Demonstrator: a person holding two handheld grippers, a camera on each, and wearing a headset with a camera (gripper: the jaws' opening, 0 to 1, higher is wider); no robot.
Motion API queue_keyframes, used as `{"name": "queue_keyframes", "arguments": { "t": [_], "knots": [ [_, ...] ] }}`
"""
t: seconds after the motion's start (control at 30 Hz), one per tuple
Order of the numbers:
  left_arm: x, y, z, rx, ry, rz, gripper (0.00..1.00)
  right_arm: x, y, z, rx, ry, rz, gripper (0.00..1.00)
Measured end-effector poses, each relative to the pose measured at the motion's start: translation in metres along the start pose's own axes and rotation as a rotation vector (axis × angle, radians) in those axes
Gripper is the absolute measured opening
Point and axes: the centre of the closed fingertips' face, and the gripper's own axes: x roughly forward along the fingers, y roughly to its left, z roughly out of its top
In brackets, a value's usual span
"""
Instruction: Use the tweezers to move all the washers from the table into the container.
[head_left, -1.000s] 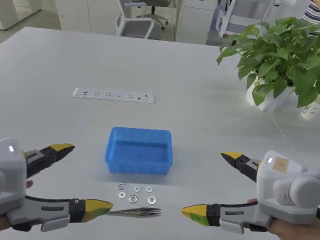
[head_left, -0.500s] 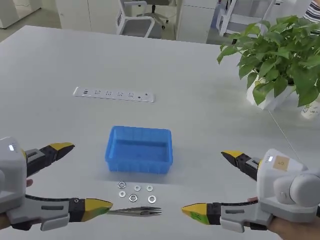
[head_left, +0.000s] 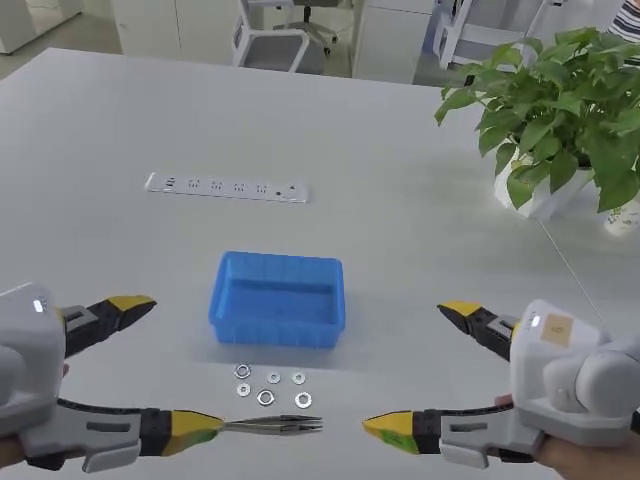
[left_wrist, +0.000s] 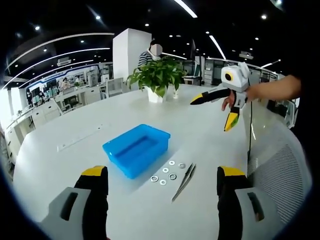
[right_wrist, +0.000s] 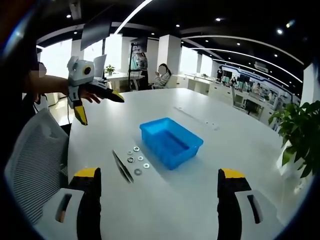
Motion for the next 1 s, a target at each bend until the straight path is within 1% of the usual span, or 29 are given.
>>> {"name": "queue_keyframes", "arguments": {
  "t": [0.13, 0.3, 0.47, 0.6, 0.67, 0.8, 0.83, 0.9, 1.0],
  "knots": [
    [0.004, -0.002, -0.005, 0.014, 0.023, -0.013, 0.94, 0.003, 0.001, -0.002, -0.014, 0.010, 0.013, 0.97],
    [0.007, -0.003, -0.008, 0.019, 0.040, -0.024, 0.91, 0.008, 0.003, -0.006, -0.031, 0.026, 0.030, 0.95],
    [0.011, -0.004, -0.018, 0.027, 0.079, -0.040, 0.89, 0.016, 0.009, -0.015, -0.055, 0.062, 0.065, 0.92],
    [0.015, -0.005, -0.027, 0.041, 0.109, -0.055, 0.86, 0.022, 0.014, -0.019, -0.078, 0.076, 0.094, 0.88],
    [0.017, -0.006, -0.029, 0.049, 0.118, -0.063, 0.83, 0.026, 0.015, -0.021, -0.090, 0.082, 0.110, 0.86],
    [0.021, -0.009, -0.034, 0.052, 0.133, -0.096, 0.77, 0.033, 0.022, -0.022, -0.120, 0.085, 0.155, 0.77],
    [0.022, -0.009, -0.035, 0.056, 0.139, -0.103, 0.73, 0.034, 0.023, -0.022, -0.128, 0.083, 0.166, 0.75],
    [0.024, -0.010, -0.040, 0.069, 0.163, -0.113, 0.71, 0.038, 0.027, -0.024, -0.142, 0.091, 0.189, 0.72],
    [0.027, -0.012, -0.046, 0.088, 0.181, -0.135, 0.65, 0.043, 0.035, -0.028, -0.175, 0.103, 0.232, 0.67]
  ]
}}
